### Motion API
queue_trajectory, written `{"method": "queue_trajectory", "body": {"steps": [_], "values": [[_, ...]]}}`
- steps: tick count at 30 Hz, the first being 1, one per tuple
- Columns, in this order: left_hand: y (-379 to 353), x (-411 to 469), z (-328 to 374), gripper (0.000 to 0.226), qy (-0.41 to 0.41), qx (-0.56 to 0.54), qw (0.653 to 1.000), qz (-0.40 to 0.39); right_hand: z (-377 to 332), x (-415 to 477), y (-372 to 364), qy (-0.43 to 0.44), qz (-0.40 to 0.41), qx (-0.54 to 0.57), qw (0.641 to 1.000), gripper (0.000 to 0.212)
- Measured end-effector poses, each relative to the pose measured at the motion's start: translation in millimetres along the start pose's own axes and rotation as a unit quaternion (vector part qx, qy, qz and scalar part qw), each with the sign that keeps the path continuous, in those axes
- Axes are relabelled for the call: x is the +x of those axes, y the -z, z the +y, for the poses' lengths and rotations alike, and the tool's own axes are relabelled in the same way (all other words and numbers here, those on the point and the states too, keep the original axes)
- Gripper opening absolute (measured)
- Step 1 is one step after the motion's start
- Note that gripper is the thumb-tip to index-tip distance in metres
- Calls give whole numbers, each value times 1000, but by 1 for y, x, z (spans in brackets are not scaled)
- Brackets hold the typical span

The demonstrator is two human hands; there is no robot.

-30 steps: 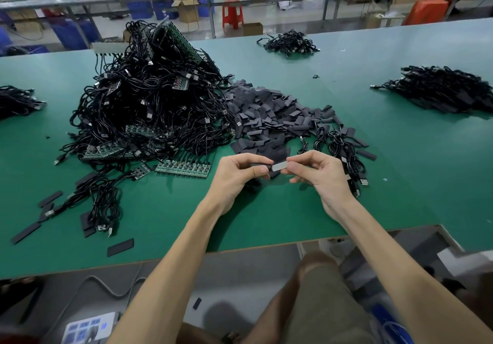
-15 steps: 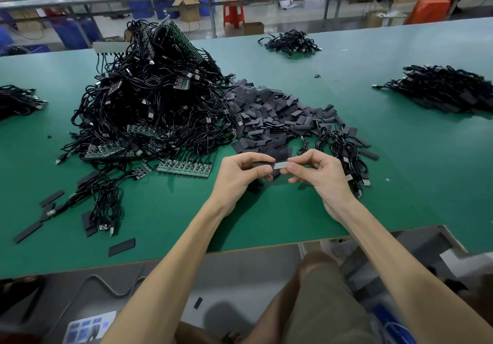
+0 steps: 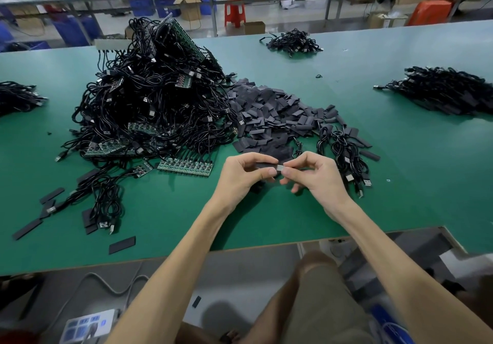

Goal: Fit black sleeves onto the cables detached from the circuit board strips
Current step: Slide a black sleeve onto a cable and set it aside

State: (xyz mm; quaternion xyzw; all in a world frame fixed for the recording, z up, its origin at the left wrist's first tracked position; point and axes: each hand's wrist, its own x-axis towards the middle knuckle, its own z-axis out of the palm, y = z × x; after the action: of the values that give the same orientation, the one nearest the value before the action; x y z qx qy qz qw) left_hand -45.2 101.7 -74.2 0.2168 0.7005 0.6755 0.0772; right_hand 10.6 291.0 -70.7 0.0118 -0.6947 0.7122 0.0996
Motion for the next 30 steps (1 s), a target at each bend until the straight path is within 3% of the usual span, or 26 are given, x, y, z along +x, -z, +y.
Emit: {"method": "queue_trajectory", "body": {"steps": [5, 12, 21, 30], "values": [[-1, 0, 1, 32, -13, 3, 1000, -4, -1, 1, 1, 10, 33, 0, 999, 9], [-2, -1, 0, 15, 1, 63, 998, 25, 0, 0, 3, 3, 41, -3, 999, 9], [-4, -4, 5, 13, 4, 96, 995, 40, 2, 0, 4, 11, 15, -19, 1000, 14], [-5, -5, 3, 15, -66, 173, 982, 49, 2, 1, 7, 6, 21, -10, 1000, 10]]}}
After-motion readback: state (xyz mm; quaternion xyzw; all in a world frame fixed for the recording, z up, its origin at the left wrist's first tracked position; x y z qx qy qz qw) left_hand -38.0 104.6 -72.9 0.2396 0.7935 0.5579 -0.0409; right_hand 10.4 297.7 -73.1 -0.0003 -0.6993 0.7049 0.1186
